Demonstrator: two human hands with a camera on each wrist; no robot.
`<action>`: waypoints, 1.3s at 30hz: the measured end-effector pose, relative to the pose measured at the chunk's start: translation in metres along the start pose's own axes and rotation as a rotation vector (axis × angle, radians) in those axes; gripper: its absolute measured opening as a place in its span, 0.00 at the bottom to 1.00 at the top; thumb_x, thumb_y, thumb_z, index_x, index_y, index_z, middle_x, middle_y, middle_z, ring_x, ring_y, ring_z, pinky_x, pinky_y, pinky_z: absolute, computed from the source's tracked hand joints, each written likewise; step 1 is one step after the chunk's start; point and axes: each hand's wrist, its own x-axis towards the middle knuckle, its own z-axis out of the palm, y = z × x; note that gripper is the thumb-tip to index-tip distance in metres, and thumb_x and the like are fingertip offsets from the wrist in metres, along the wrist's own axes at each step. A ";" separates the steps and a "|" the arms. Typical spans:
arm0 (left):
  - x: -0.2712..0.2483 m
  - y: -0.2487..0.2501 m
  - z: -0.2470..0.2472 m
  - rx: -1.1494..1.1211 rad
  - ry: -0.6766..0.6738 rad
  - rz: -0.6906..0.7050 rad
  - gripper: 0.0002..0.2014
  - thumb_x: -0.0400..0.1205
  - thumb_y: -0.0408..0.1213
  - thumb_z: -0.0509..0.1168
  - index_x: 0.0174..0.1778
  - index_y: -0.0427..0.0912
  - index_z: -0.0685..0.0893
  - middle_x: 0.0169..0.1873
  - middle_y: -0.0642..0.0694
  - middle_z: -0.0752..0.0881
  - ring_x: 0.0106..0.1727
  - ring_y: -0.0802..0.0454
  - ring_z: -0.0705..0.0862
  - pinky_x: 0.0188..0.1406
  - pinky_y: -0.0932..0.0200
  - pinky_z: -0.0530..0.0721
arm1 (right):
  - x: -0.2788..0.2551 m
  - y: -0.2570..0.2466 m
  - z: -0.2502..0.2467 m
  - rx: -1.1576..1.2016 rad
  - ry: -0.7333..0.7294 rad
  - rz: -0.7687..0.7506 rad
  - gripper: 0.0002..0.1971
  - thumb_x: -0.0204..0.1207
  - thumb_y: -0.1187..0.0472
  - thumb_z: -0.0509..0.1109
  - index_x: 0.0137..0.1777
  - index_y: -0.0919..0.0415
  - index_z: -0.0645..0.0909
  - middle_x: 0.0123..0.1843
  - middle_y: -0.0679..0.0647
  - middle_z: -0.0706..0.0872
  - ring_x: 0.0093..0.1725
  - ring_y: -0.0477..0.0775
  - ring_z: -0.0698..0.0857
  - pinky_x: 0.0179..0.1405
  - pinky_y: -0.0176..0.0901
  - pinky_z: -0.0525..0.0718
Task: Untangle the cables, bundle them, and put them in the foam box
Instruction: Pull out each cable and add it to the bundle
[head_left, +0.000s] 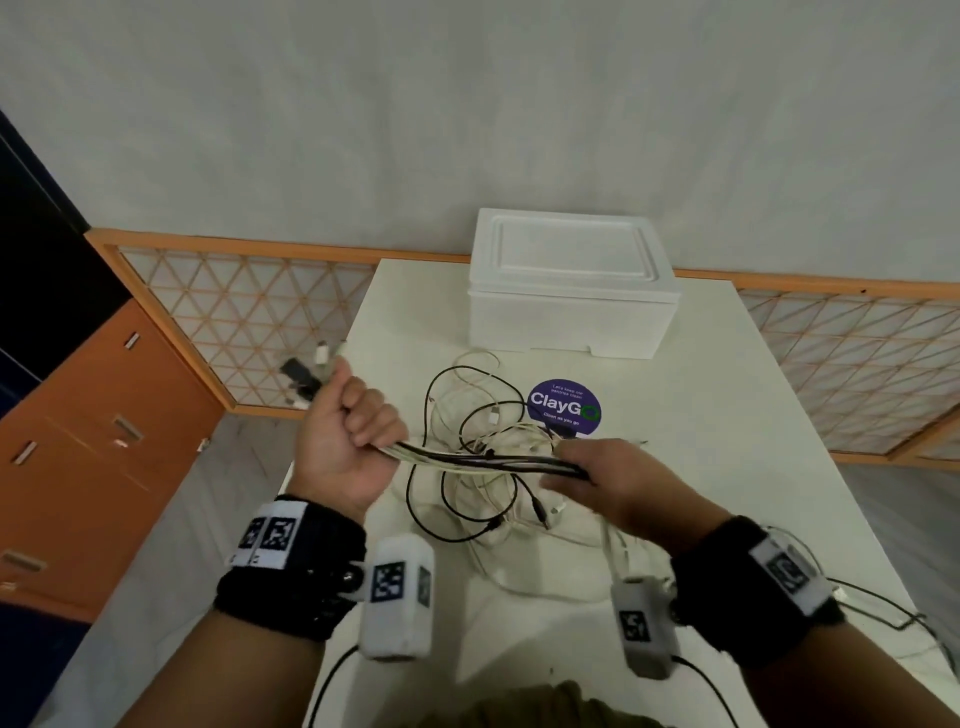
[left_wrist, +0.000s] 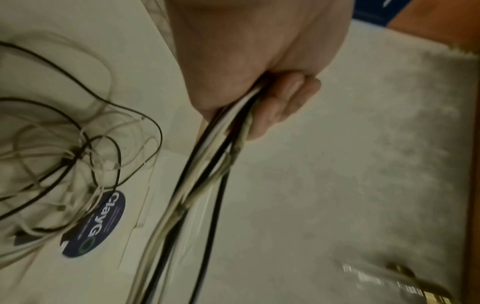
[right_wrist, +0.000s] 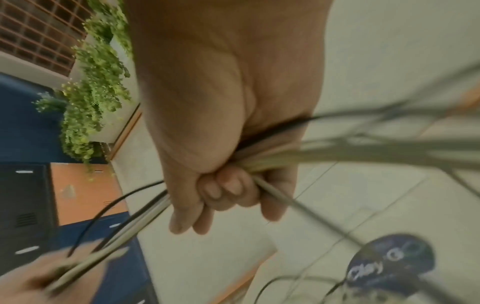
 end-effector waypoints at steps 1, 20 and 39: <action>0.000 0.007 -0.011 -0.017 0.024 0.023 0.24 0.80 0.50 0.59 0.17 0.48 0.69 0.10 0.53 0.65 0.10 0.61 0.61 0.13 0.67 0.59 | -0.008 0.009 -0.003 -0.034 0.036 0.058 0.11 0.78 0.44 0.66 0.40 0.49 0.75 0.32 0.43 0.76 0.35 0.47 0.76 0.38 0.45 0.73; -0.012 -0.059 -0.080 0.942 0.502 0.293 0.19 0.85 0.48 0.61 0.32 0.43 0.85 0.38 0.49 0.92 0.23 0.56 0.83 0.34 0.61 0.81 | -0.063 0.043 0.076 -0.279 -0.577 0.406 0.28 0.82 0.48 0.51 0.27 0.62 0.77 0.32 0.53 0.79 0.50 0.60 0.84 0.56 0.50 0.78; -0.042 -0.077 -0.022 1.163 -0.120 0.055 0.13 0.73 0.39 0.61 0.22 0.41 0.81 0.18 0.46 0.83 0.23 0.49 0.82 0.24 0.58 0.79 | 0.052 -0.083 0.023 0.334 -0.054 -0.164 0.45 0.64 0.55 0.82 0.79 0.48 0.62 0.69 0.46 0.77 0.63 0.41 0.77 0.60 0.31 0.72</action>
